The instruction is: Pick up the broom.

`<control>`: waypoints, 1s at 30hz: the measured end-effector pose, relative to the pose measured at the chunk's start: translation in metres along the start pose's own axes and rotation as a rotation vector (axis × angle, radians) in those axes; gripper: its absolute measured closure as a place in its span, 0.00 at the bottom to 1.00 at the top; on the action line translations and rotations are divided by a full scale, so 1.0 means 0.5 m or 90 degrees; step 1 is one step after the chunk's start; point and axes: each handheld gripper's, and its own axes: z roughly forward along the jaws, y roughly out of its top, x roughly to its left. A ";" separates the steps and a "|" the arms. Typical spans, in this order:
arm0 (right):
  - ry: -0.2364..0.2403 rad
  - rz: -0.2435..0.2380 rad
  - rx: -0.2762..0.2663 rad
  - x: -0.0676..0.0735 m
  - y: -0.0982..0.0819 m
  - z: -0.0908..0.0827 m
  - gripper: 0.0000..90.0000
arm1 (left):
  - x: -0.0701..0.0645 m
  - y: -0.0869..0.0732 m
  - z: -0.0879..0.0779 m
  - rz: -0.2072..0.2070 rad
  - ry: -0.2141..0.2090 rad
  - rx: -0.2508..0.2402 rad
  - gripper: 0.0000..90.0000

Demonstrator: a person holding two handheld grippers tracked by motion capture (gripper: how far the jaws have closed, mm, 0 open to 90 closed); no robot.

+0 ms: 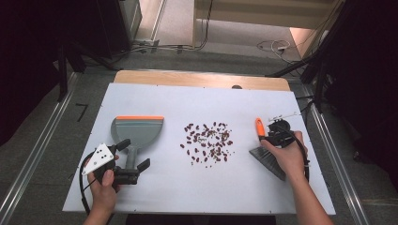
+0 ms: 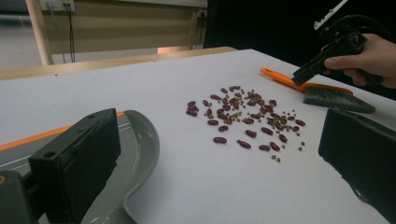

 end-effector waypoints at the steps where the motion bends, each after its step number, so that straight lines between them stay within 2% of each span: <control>1: 0.000 0.000 0.000 0.000 0.000 0.000 0.57 | 0.000 0.000 0.000 0.000 0.000 0.000 0.00; 3: 0.000 -0.004 0.010 0.005 -0.005 0.004 0.57 | 0.001 0.000 0.000 0.000 0.000 0.000 0.00; 5: -0.014 -0.011 0.029 0.010 -0.014 0.013 0.58 | 0.001 -0.001 0.001 0.000 0.001 0.001 0.00; 12: -0.004 0.039 0.017 0.009 -0.024 0.013 0.65 | -0.003 0.000 0.003 0.006 -0.002 0.004 0.00; 14: 0.001 0.054 0.019 0.005 -0.023 0.013 0.71 | -0.005 0.000 0.003 0.008 -0.001 0.006 0.00; 16: -0.001 0.056 0.017 0.003 -0.024 0.013 0.73 | -0.006 0.000 0.002 0.009 -0.002 0.005 0.00; 19: 0.000 0.055 0.003 0.003 -0.030 0.013 0.73 | -0.007 0.001 0.001 0.007 -0.001 0.003 0.00; 20: -0.003 0.051 -0.027 0.004 -0.042 0.013 0.73 | -0.006 0.002 0.000 0.008 0.001 0.004 0.00; 21: -0.008 0.053 -0.037 0.006 -0.046 0.013 0.73 | -0.006 0.002 -0.001 0.006 0.003 0.002 0.00; 25: -0.017 0.045 -0.057 0.011 -0.053 0.012 0.73 | 0.000 0.002 -0.004 0.000 0.006 -0.002 0.00; 28: -0.006 0.046 -0.095 0.009 -0.063 0.004 0.73 | 0.002 0.001 -0.004 0.000 0.008 -0.001 0.00; 30: 0.007 0.062 -0.130 0.003 -0.073 -0.007 0.73 | 0.002 0.001 -0.003 0.000 0.008 0.000 0.00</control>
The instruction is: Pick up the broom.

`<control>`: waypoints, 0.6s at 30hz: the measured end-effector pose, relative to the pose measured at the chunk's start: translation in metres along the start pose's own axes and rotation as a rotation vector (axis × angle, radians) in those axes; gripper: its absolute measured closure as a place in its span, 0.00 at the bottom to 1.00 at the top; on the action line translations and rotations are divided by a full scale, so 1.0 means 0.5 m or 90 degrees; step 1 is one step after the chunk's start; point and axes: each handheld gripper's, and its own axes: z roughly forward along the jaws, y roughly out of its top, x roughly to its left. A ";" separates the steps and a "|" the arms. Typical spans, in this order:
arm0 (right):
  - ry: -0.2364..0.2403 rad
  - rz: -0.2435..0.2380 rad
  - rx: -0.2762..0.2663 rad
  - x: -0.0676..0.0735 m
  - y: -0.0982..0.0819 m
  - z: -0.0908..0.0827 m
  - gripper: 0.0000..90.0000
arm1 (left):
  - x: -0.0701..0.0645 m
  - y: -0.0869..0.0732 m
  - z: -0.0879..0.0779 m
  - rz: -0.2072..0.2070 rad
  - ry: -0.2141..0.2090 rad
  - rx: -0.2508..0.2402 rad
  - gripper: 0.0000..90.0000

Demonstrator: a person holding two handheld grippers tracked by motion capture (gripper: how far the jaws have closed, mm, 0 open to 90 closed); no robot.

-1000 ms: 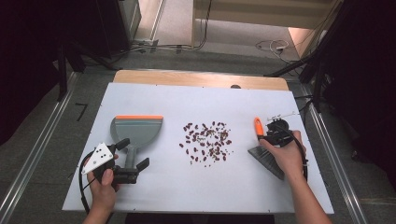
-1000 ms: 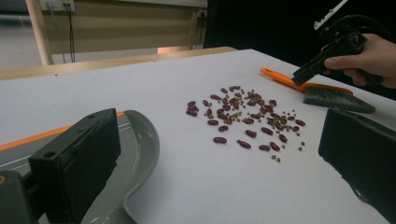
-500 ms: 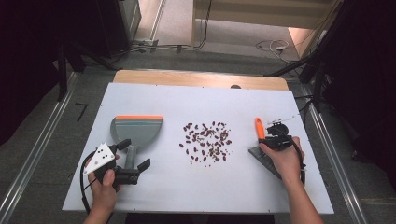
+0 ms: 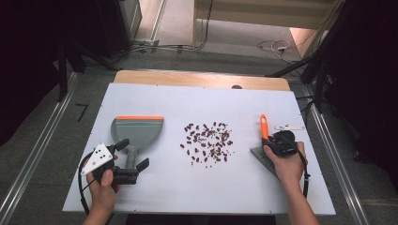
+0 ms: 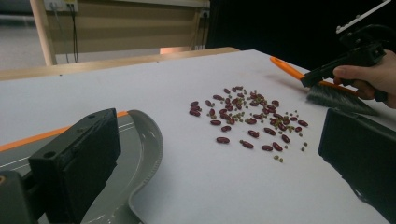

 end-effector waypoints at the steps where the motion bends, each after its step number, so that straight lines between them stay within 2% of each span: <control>1: 0.010 0.009 -0.018 -0.004 -0.003 -0.006 0.73 | 0.000 -0.001 0.002 -0.001 -0.001 0.001 0.00; 3: 0.026 0.021 -0.054 -0.012 -0.009 -0.018 0.74 | -0.001 0.000 0.003 -0.001 -0.002 0.000 0.00; 5: 0.020 0.025 -0.096 -0.015 -0.018 -0.032 0.74 | -0.003 0.002 0.002 0.004 -0.005 0.000 0.00; 7: 0.030 0.033 -0.143 -0.020 -0.028 -0.044 0.75 | -0.005 0.003 0.001 0.006 -0.008 -0.002 0.00; 10: 0.047 0.068 -0.190 -0.033 -0.038 -0.060 0.75 | -0.005 0.004 -0.001 0.010 -0.009 -0.001 0.00; 13: 0.069 0.087 -0.213 -0.046 -0.046 -0.067 0.75 | -0.004 0.005 -0.002 0.003 -0.009 -0.007 0.00; 15: 0.084 0.087 -0.226 -0.050 -0.049 -0.072 0.75 | -0.004 0.005 -0.002 0.004 -0.009 -0.006 0.00; 16: 0.076 0.087 -0.236 -0.049 -0.050 -0.076 0.75 | -0.004 0.005 -0.002 0.004 -0.009 -0.006 0.00; 18: 0.079 0.086 -0.248 -0.048 -0.049 -0.083 0.75 | -0.006 0.005 -0.001 0.005 -0.012 -0.006 0.00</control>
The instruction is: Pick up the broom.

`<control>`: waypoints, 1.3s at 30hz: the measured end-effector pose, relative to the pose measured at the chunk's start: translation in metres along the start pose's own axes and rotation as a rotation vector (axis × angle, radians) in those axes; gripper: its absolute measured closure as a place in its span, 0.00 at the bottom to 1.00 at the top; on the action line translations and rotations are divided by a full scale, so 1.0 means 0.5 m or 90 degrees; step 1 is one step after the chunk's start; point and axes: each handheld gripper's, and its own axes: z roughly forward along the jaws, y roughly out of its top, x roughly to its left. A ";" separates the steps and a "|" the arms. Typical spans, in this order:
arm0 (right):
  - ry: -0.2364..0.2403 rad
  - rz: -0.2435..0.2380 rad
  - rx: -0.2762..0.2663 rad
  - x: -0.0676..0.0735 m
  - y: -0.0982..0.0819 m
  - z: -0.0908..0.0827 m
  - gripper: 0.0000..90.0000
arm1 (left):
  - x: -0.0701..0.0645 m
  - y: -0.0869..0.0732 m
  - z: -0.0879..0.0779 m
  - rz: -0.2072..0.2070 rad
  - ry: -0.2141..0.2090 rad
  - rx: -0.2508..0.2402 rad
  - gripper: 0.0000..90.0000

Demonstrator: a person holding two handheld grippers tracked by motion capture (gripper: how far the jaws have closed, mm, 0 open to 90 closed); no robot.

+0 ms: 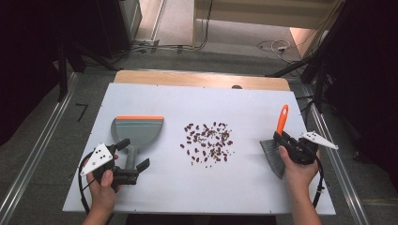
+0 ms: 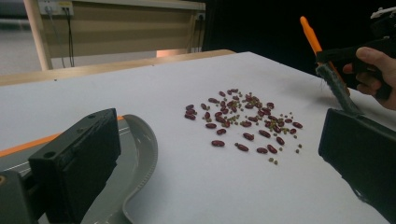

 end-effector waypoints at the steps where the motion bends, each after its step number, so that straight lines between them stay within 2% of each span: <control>1: -0.006 -0.002 -0.010 0.003 0.001 -0.004 0.75 | 0.000 0.000 0.000 0.000 0.000 0.000 0.00; 4: 0.007 -0.011 -0.030 0.010 0.006 -0.011 0.75 | -0.003 0.001 0.001 0.001 -0.002 -0.001 0.00; 5: 0.026 -0.014 -0.037 0.011 0.008 -0.013 0.76 | -0.003 0.001 0.001 0.001 -0.002 -0.001 0.00; 6: 0.026 -0.016 -0.045 0.015 0.010 -0.017 0.76 | -0.004 0.001 0.001 0.001 -0.002 -0.002 0.00; 7: 0.024 -0.017 -0.053 0.019 0.013 -0.020 0.76 | -0.005 0.001 0.001 0.002 -0.004 -0.001 0.00; 8: 0.037 -0.013 -0.058 0.021 0.016 -0.023 0.76 | -0.006 0.001 0.002 0.001 -0.004 -0.002 0.00; 10: 0.044 -0.010 -0.074 0.028 0.021 -0.029 0.76 | -0.007 0.002 0.002 0.002 -0.006 -0.002 0.00; 13: 0.068 -0.015 -0.087 0.039 0.031 -0.037 0.76 | -0.008 0.003 0.002 0.002 -0.008 -0.003 0.00; 16: 0.071 -0.024 -0.100 0.051 0.038 -0.044 0.76 | -0.010 0.004 0.002 0.004 -0.010 -0.004 0.00; 17: 0.089 -0.027 -0.109 0.062 0.045 -0.050 0.76 | -0.013 0.005 0.003 0.004 -0.012 -0.005 0.00; 21: 0.102 -0.045 -0.126 0.092 0.056 -0.060 0.76 | -0.022 0.009 0.006 0.005 -0.019 -0.009 0.00; 25: 0.116 -0.055 -0.133 0.113 0.061 -0.063 0.76 | -0.031 0.013 0.009 0.009 -0.036 -0.009 0.00; 27: 0.133 -0.060 -0.136 0.133 0.064 -0.063 0.76 | -0.039 0.018 0.013 0.005 -0.051 -0.015 0.00; 30: 0.144 -0.068 -0.136 0.145 0.065 -0.062 0.76 | -0.044 0.021 0.016 0.005 -0.057 -0.017 0.00; 35: 0.171 -0.080 -0.131 0.186 0.062 -0.057 0.76 | -0.063 0.027 0.026 0.022 -0.061 -0.007 0.00; 39: 0.193 -0.090 -0.127 0.214 0.058 -0.051 0.76 | -0.076 0.030 0.039 0.022 -0.071 0.000 0.00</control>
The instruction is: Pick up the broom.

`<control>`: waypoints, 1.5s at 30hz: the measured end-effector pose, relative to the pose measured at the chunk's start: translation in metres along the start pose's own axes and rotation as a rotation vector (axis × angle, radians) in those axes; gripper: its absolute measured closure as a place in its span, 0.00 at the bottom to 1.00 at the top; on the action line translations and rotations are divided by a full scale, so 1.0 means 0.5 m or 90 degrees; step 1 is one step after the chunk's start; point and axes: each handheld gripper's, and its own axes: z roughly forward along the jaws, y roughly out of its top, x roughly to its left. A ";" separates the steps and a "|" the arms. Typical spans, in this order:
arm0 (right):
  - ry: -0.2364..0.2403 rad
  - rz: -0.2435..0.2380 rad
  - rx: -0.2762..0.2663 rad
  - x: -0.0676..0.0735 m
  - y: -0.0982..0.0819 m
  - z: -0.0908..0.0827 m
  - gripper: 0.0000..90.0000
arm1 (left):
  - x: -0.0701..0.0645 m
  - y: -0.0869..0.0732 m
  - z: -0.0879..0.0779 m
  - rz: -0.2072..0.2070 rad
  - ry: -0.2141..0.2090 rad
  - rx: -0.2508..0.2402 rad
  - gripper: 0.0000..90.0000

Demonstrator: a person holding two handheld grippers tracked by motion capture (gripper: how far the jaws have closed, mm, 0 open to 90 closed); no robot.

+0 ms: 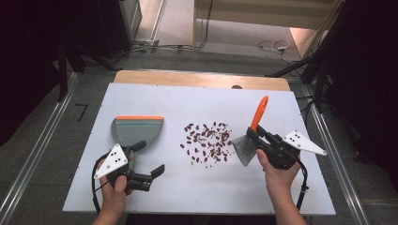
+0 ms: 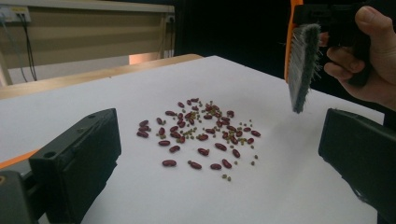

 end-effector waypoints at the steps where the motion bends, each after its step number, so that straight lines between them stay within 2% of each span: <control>1: 0.003 -0.003 -0.001 0.007 -0.001 0.003 0.76 | -0.004 0.001 0.004 -0.002 -0.002 -0.001 0.00; 7: 0.035 -0.010 0.010 0.042 -0.007 0.021 0.76 | -0.018 0.007 0.022 -0.002 -0.012 0.008 0.00; 11: 0.046 -0.014 0.013 0.059 -0.009 0.027 0.76 | -0.025 0.006 0.045 -0.010 -0.027 0.022 0.00; 14: 0.061 -0.022 0.014 0.082 -0.013 0.037 0.76 | -0.034 0.007 0.064 -0.010 -0.034 0.029 0.00; 18: 0.070 -0.032 0.019 0.105 -0.019 0.048 0.76 | -0.056 0.012 0.092 -0.017 -0.060 0.037 0.01; 20: 0.075 -0.034 0.022 0.116 -0.022 0.052 0.76 | -0.064 0.012 0.102 -0.030 -0.070 0.040 0.02; 23: 0.081 -0.035 0.024 0.131 -0.026 0.059 0.76 | -0.073 0.011 0.118 -0.051 -0.083 0.052 0.06; 31: 0.098 -0.042 0.030 0.169 -0.037 0.076 0.76 | -0.113 0.009 0.144 -0.033 -0.107 0.073 0.25; 34: 0.105 -0.045 0.030 0.184 -0.039 0.081 0.76 | -0.126 0.007 0.152 -0.029 -0.096 0.074 0.35; 39: 0.097 -0.051 0.032 0.204 -0.042 0.086 0.76 | -0.129 0.001 0.162 -0.035 -0.082 0.087 0.42; 45: 0.099 -0.041 0.029 0.217 -0.044 0.087 0.76 | -0.134 -0.004 0.167 -0.032 -0.059 0.101 0.57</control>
